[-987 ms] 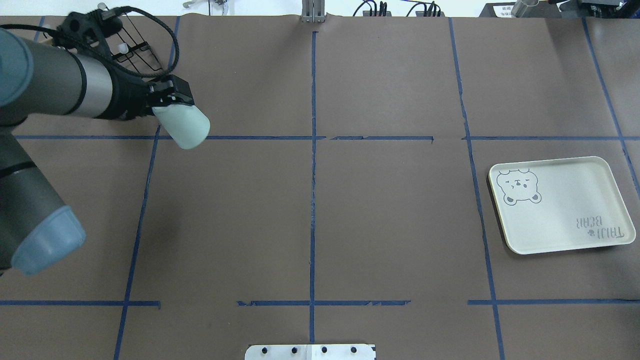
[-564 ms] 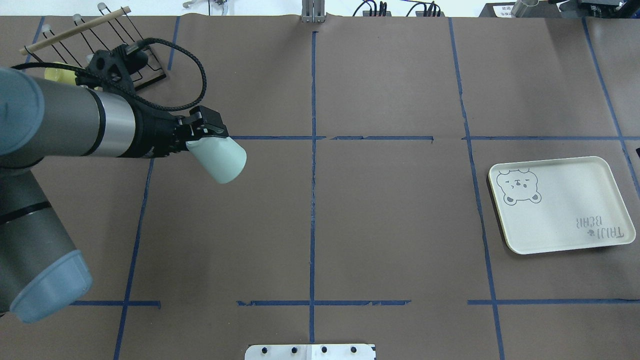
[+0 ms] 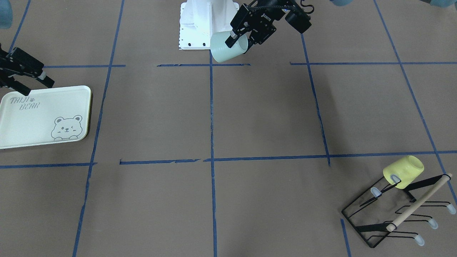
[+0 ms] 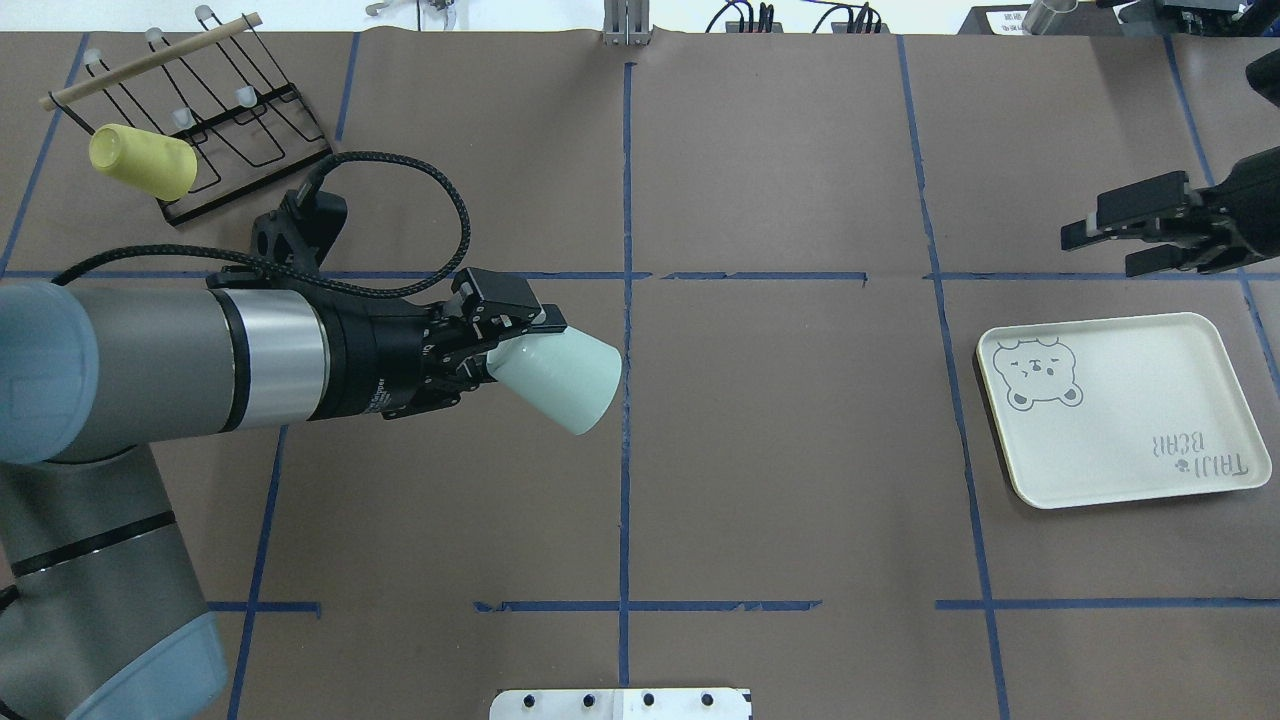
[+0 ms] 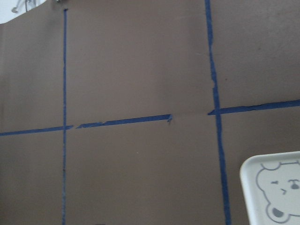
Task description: Left arm grabs green cup and hands to right arm on tray
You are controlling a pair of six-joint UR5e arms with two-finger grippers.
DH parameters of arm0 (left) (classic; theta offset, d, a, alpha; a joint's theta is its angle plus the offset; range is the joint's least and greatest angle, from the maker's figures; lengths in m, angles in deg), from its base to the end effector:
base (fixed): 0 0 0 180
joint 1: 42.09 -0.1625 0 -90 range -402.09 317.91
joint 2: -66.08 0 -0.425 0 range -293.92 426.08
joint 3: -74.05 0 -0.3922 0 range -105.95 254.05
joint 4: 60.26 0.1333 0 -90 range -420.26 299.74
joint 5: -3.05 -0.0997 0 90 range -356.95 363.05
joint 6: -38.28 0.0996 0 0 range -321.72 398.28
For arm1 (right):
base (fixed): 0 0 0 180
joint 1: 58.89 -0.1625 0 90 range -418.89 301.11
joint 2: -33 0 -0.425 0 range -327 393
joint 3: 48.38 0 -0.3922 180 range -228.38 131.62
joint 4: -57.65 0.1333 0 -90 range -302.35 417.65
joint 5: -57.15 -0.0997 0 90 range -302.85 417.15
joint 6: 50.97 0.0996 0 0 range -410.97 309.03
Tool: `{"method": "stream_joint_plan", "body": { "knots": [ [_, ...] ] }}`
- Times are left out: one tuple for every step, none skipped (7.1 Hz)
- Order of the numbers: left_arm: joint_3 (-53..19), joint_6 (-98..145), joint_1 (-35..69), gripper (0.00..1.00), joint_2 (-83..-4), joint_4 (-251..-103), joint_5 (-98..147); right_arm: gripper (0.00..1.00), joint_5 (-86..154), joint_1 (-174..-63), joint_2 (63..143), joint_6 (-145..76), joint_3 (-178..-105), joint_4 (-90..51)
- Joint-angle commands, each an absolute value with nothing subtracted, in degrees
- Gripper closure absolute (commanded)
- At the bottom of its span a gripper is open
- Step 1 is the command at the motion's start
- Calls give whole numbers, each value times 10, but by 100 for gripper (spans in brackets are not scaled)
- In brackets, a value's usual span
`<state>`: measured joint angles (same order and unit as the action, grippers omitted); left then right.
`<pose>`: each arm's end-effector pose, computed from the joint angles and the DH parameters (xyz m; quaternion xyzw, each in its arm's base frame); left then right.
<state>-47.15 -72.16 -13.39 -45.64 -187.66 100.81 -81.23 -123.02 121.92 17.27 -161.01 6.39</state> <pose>0.3739 -0.3413 0.1442 0.0034 0.7091 -0.2489 0.6598 -0.1529 -0.4503 0.3719 0.0657 -0.5849 0.0838 0.8041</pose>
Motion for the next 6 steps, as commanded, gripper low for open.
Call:
{"method": "stream_joint_plan", "body": {
  "knots": [
    [-395, -796, -180, 61, -462, -2038, 920, 0, -726, -1161, 1216, 343, -1608, 227],
    [-357, -833, -201, 61, -474, -2125, 873, 0, -686, -1133, 1216, 411, -1607, 302],
    [-329, -875, -204, 61, -476, -2198, 867, 0, -671, -1112, 1216, 459, -1604, 357],
    [-310, -898, -204, 61, -476, -2251, 867, 0, -663, -1091, 1215, 493, -1598, 406],
    [-299, -898, -204, 61, -477, -2271, 867, 0, -629, -1062, 1211, 534, -1591, 462],
    [-298, -899, -204, 61, -477, -2272, 867, 0, -567, -1017, 1190, 569, -1567, 529]
  ]
}}
